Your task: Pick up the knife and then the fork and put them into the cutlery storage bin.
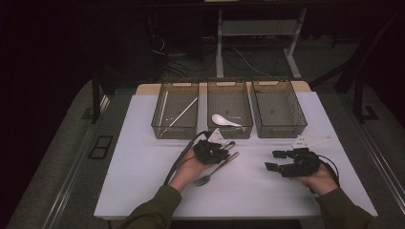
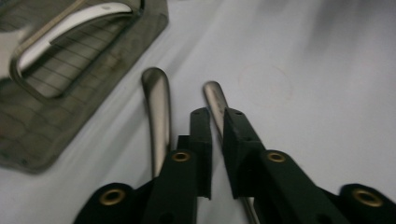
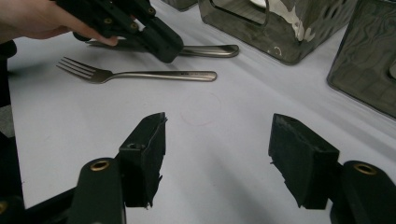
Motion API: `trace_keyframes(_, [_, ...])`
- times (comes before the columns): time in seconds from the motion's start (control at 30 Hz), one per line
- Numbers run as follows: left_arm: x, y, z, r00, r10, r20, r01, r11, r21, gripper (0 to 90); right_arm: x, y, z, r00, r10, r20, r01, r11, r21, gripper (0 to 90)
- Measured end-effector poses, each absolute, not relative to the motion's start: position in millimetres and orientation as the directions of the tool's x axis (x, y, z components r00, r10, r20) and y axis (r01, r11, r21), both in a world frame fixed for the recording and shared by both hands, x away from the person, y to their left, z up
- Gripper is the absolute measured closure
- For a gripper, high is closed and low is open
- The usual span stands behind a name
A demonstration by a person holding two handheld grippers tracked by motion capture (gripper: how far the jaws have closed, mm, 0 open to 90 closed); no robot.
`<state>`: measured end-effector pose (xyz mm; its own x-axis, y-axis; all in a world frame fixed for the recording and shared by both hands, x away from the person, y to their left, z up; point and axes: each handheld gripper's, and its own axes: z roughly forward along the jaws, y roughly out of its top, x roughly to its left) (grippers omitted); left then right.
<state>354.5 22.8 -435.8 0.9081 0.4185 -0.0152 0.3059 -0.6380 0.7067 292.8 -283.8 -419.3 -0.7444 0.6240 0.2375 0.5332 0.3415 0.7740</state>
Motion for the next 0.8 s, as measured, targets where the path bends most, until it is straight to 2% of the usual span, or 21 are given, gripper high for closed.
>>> trace_keyframes(0.07, [360.9,18.5,-435.8,0.908,0.419,-0.02,0.31,-0.638,0.704,88.9,293.0,-284.3,-419.4,-0.746,0.623,0.235,0.531,0.344,0.774,36.2])
trace_keyframes(0.33, [374.1,-0.6,-446.7,0.894,0.445,-0.057,0.359,-0.632,0.687,89.1,292.9,-285.3,-419.0,-0.742,0.625,0.243,0.535,0.334,0.776,36.2])
trace_keyframes(0.57, [369.2,-9.6,-445.9,0.931,0.361,-0.058,0.303,-0.671,0.677,89.1,293.2,-285.8,-418.6,-0.746,0.622,0.236,0.527,0.336,0.781,36.2])
trace_keyframes(0.67, [362.4,-17.1,-447.3,0.939,0.329,-0.097,0.301,-0.656,0.692,89.1,293.0,-285.8,-418.3,-0.746,0.622,0.237,0.527,0.335,0.781,36.1])
trace_keyframes(0.73, [360.1,-19.3,-445.7,0.962,0.256,-0.095,0.252,-0.699,0.669,89.1,293.0,-285.8,-418.3,-0.746,0.622,0.237,0.527,0.335,0.781,36.2])
trace_keyframes(0.8, [354.8,-24.0,-445.7,0.967,0.227,-0.112,0.242,-0.696,0.676,89.1,292.9,-285.7,-418.3,-0.746,0.622,0.236,0.528,0.336,0.78,36.2])
